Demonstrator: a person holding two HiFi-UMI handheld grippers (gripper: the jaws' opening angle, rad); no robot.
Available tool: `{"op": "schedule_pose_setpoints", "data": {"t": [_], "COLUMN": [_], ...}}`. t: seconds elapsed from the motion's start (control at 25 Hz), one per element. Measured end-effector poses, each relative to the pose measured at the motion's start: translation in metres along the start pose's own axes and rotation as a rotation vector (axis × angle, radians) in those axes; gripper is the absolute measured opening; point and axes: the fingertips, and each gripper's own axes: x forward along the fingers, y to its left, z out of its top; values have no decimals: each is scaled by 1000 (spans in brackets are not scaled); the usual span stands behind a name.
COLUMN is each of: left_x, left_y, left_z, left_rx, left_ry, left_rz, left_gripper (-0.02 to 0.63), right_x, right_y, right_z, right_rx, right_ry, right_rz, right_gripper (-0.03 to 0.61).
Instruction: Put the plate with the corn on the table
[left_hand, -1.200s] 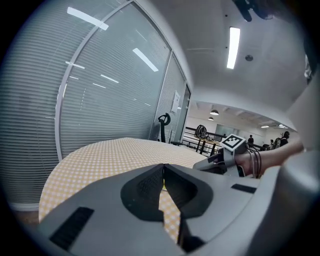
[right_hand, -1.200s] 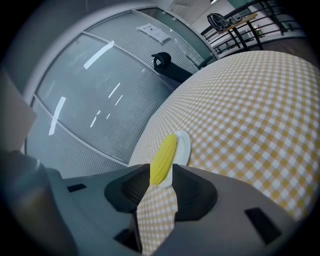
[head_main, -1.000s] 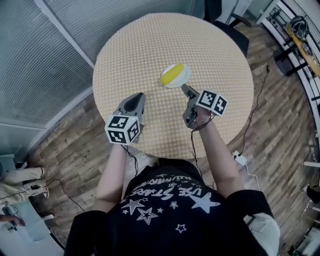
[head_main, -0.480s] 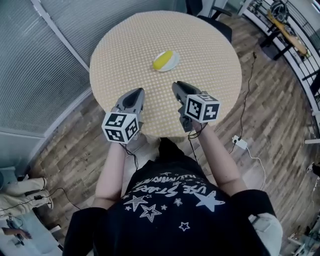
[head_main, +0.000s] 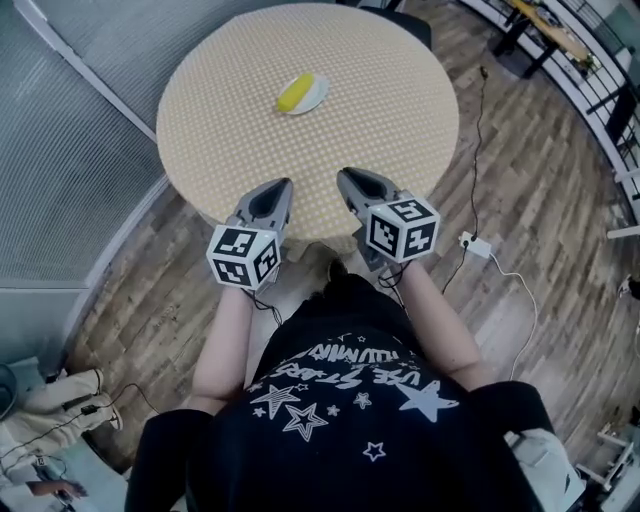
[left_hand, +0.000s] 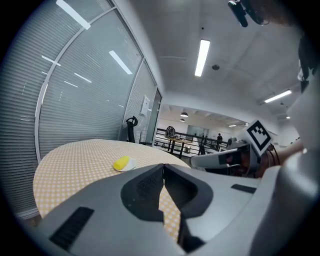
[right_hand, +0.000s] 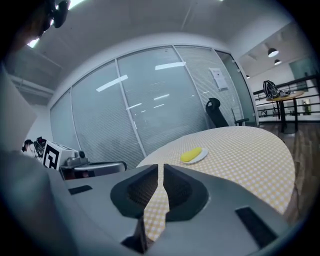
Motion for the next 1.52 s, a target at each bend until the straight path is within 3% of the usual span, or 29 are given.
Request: {"op": "schedule_pose_setpoints", "data": {"t": [0.12,0.48,0.76,1.52], "left_x": [-1,-13,-27,-92], "left_y": [-13,-38,-95,-187], "left_z": [-9,-15,-26,-37], "left_rx": [0,-19,-20,5], "left_ry": [13,16,11,-36], "left_rz": [-2,72,63,106], "left_gripper": [9,9,8,9], "right_x": [-11,-39,-89,-188], "right_y": [3,20,23,68], "right_z": [-5,-18,-31,-56], "right_rx": [42,-8,-68,-186], "right_ry": [-10,16,41,40], "right_rz": [27,147,162,209], "right_gripper": [46,46,46,46]}}
